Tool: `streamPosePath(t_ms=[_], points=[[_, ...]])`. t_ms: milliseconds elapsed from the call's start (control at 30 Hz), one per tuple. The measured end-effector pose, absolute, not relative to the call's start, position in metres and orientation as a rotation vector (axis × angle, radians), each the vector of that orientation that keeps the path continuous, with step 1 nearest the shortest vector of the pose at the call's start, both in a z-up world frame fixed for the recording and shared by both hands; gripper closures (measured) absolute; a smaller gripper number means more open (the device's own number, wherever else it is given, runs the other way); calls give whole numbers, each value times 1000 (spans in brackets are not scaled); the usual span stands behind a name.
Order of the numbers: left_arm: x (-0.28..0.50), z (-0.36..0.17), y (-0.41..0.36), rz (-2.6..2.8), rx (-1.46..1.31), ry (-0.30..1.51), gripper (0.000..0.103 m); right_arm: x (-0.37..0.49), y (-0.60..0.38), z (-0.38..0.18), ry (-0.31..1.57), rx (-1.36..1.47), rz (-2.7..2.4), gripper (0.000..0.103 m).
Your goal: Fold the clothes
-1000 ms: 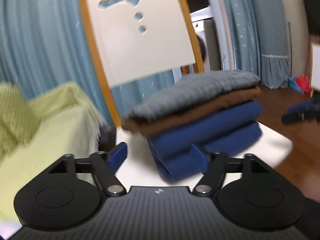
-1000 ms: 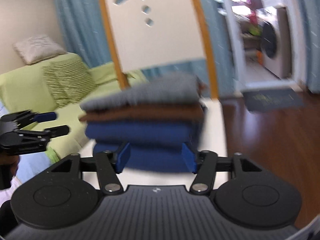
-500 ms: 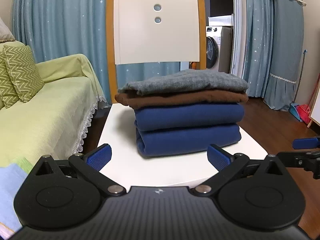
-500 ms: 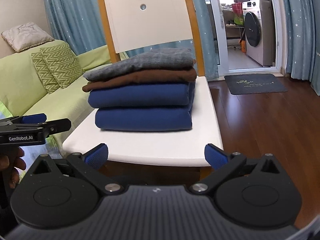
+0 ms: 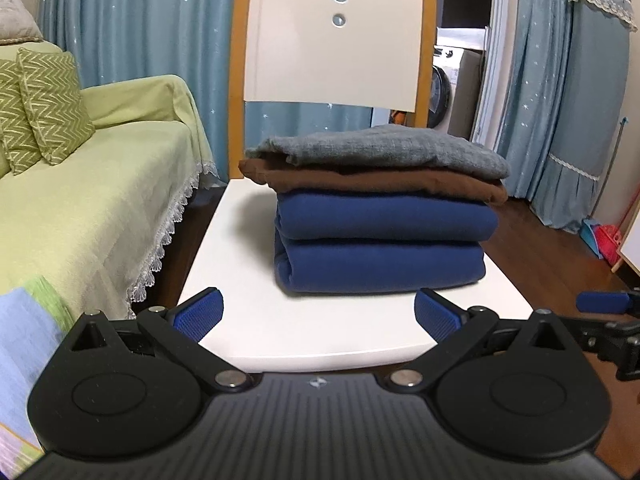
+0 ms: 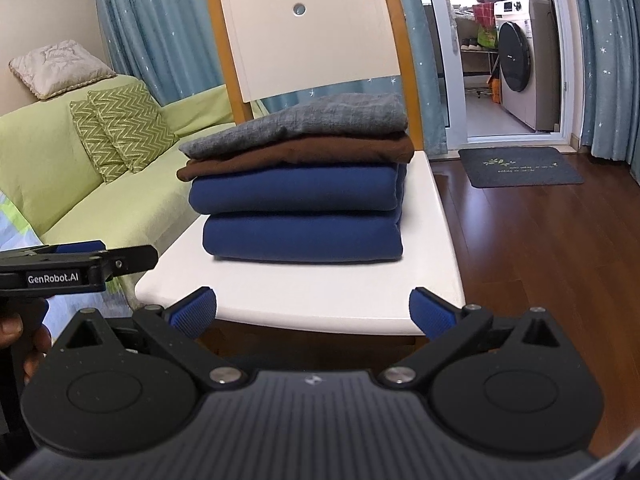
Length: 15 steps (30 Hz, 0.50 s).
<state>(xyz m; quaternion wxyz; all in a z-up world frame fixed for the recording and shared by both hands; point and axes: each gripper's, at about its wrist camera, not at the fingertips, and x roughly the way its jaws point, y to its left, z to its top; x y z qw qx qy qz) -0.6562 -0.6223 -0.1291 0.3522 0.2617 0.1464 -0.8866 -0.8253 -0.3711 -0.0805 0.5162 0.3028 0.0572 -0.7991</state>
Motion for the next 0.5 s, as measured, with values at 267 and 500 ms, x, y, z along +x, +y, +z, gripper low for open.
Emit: streamPosePath(t_ms=[267,500], points=[[-664,-130,-624,-2293,690,379,0,-828,-372,-83,142,739,-1915,1],[-670,-132,-622,-2324,710,373,0,-827,-371,-83,149,738,-1915,1]])
